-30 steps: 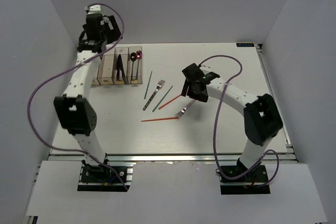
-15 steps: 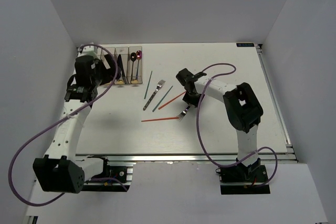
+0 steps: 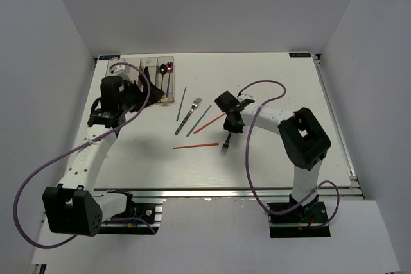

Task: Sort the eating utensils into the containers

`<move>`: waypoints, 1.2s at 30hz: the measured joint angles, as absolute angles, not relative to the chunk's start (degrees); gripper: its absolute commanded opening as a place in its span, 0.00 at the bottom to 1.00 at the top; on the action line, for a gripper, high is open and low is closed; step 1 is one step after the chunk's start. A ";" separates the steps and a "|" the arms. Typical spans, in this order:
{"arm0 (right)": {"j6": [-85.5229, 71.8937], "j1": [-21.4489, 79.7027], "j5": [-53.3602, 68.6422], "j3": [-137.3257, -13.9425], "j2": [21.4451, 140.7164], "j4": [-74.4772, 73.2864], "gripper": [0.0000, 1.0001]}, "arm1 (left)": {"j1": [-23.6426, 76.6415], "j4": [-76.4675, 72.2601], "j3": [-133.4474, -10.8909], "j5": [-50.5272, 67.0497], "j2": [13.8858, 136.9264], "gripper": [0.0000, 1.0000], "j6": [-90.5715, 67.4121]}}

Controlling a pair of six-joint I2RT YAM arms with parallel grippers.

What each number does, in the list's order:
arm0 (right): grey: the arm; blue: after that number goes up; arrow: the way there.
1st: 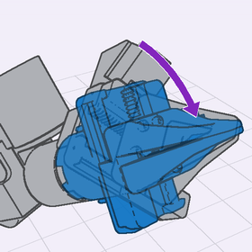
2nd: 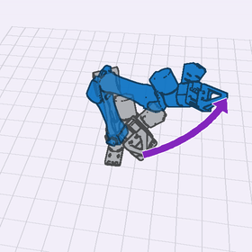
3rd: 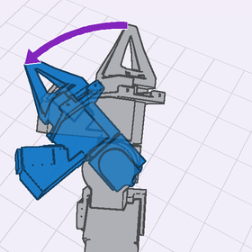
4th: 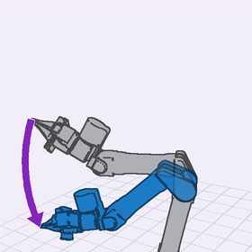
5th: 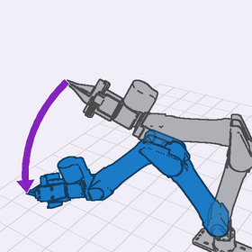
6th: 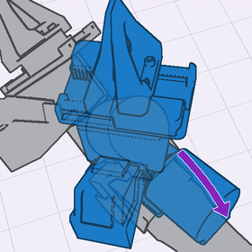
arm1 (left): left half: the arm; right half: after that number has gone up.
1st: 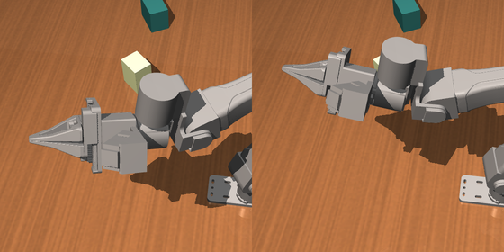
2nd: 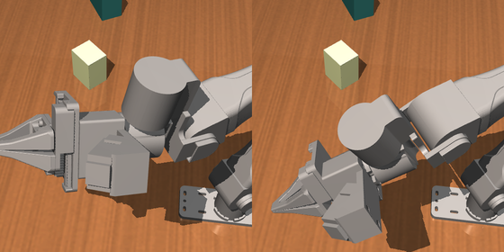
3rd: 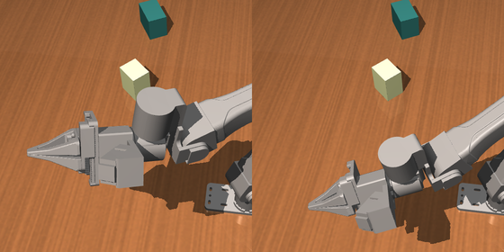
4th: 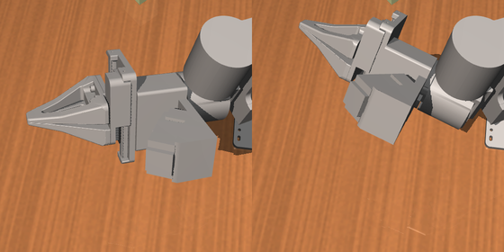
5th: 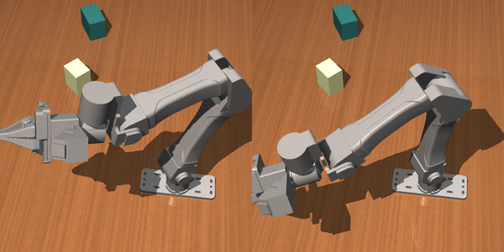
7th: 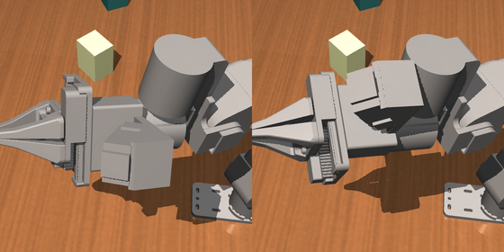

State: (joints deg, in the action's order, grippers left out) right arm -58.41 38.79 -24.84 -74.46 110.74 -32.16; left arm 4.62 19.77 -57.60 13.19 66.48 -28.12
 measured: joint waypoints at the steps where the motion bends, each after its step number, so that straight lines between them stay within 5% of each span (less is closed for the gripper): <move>1: -55.16 40.03 -24.18 -72.10 109.08 -29.89 0.00 | 5.65 18.37 -56.36 14.70 66.81 0.98 -30.24; 10: -32.08 48.97 -1.50 -59.40 89.38 -7.84 0.00 | 23.66 13.26 -52.95 15.84 72.12 0.96 -38.72; 17: -28.47 54.19 2.90 -60.42 84.14 1.06 0.00 | 23.38 9.26 -48.27 15.27 71.99 0.78 -42.63; 22: -28.42 55.09 4.54 -61.58 86.13 1.69 0.00 | 23.62 7.22 -47.64 16.58 71.79 0.01 -44.31; 24: -28.58 55.42 4.69 -62.04 87.22 1.83 0.08 | 24.05 6.55 -47.86 17.06 71.70 0.00 -44.07; 26: -28.95 55.42 4.56 -62.48 87.53 1.63 0.43 | 23.88 7.11 -47.99 16.88 71.81 0.00 -44.16; 27: -29.41 55.44 4.01 -62.59 87.57 1.43 0.47 | 23.77 7.84 -48.49 16.64 72.01 0.00 -43.77; 36: -34.13 48.36 -9.30 -60.07 81.58 -9.52 0.54 | 19.84 28.71 -78.59 -11.16 89.56 0.00 -27.94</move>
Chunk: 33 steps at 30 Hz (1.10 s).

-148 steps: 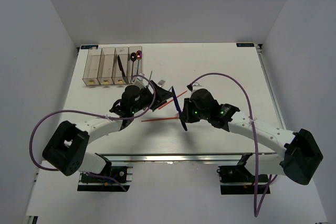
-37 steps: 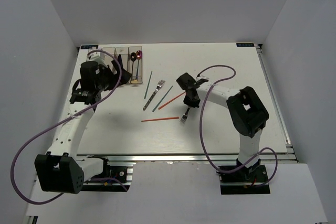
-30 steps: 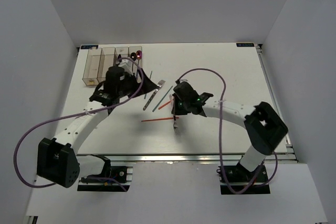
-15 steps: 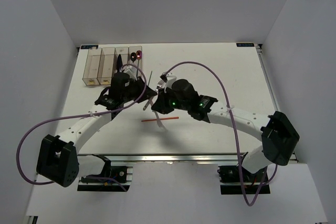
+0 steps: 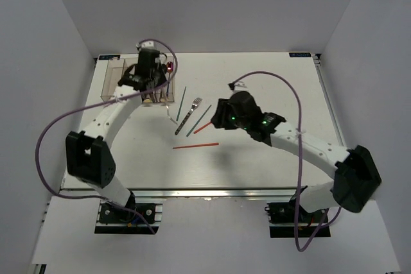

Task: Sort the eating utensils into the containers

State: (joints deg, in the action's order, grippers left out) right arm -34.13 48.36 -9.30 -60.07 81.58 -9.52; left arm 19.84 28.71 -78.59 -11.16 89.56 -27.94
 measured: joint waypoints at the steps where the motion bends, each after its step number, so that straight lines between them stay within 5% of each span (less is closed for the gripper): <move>1: -34.39 46.41 -9.72 -58.11 79.11 -10.11 0.54 | 18.04 29.80 -82.74 -13.32 92.29 0.00 -26.20; 7: -33.54 40.14 -10.04 -51.42 68.23 -14.13 0.56 | 5.56 31.11 -107.22 -25.58 110.48 0.00 -12.01; 13: -32.97 40.14 -2.94 -47.16 66.65 -12.62 0.57 | 2.76 24.10 -116.57 -28.75 119.90 0.00 -1.80; 24: -32.75 40.16 2.17 -45.47 69.87 -12.95 0.58 | -0.03 16.43 -122.08 -21.87 128.16 0.00 2.11; 33: -32.03 40.16 1.80 -46.94 69.87 -12.97 0.58 | -4.64 19.33 -123.87 -14.96 133.93 0.18 0.34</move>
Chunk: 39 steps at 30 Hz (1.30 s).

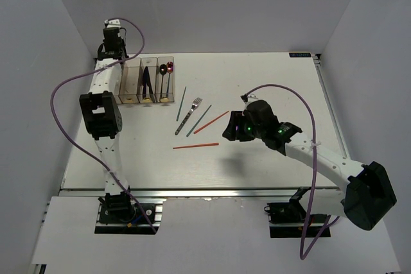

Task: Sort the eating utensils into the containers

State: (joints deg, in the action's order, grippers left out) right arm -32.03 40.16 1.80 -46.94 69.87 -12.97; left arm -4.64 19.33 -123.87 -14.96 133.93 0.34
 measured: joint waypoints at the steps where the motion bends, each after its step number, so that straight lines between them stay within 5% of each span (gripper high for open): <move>1: -31.97 40.16 1.80 -46.96 69.87 -12.97 0.58 | -4.62 18.90 -123.22 -14.72 133.71 0.19 0.56; 8: -31.94 40.16 1.93 -47.00 69.93 -12.95 0.58 | -3.88 17.82 -117.93 -11.77 132.20 0.32 1.56; 17: -31.66 40.16 1.85 -47.00 70.04 -12.60 0.58 | -3.60 17.56 -116.90 -8.43 131.46 0.72 0.49; 19: -31.48 40.16 1.63 -47.07 70.74 -12.29 0.64 | -3.51 17.61 -116.88 -9.04 130.87 0.75 -0.19; 20: -31.42 40.16 1.23 -47.20 71.50 -12.16 0.83 | -3.46 17.78 -116.88 -9.65 130.39 0.79 -0.45; 23: -31.48 40.18 -1.89 -49.95 76.82 -13.63 0.89 | -3.20 18.59 -116.57 -12.05 127.85 0.98 -1.56; 32: -43.57 40.51 -17.45 -77.43 105.38 -27.24 0.88 | -2.50 30.20 -113.10 -17.76 105.82 0.98 -17.12; 39: -51.37 45.21 -23.55 -87.94 113.65 -31.09 0.81 | -2.48 28.25 -72.86 -16.60 67.81 0.98 -23.05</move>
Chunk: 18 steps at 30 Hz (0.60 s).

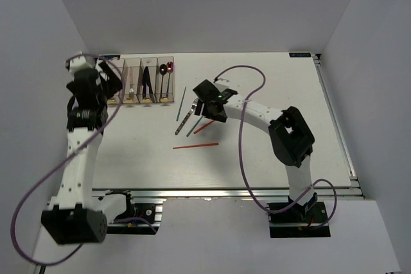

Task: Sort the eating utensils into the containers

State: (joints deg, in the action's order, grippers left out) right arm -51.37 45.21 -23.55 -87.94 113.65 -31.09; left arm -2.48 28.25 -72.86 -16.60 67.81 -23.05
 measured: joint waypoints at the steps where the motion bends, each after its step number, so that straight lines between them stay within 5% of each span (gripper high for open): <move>1: -52.03 46.48 -24.18 -90.56 115.37 -31.64 0.81 | -2.48 27.79 -67.68 -16.64 63.51 0.98 -23.14; 8: -54.43 51.72 -28.64 -114.65 132.70 -38.50 0.76 | -2.39 25.41 -43.35 -15.55 43.90 0.98 -25.56; 18: -53.49 51.81 -30.89 -121.49 139.96 -42.41 0.60 | -2.02 24.51 -42.06 -13.50 43.68 0.98 -25.56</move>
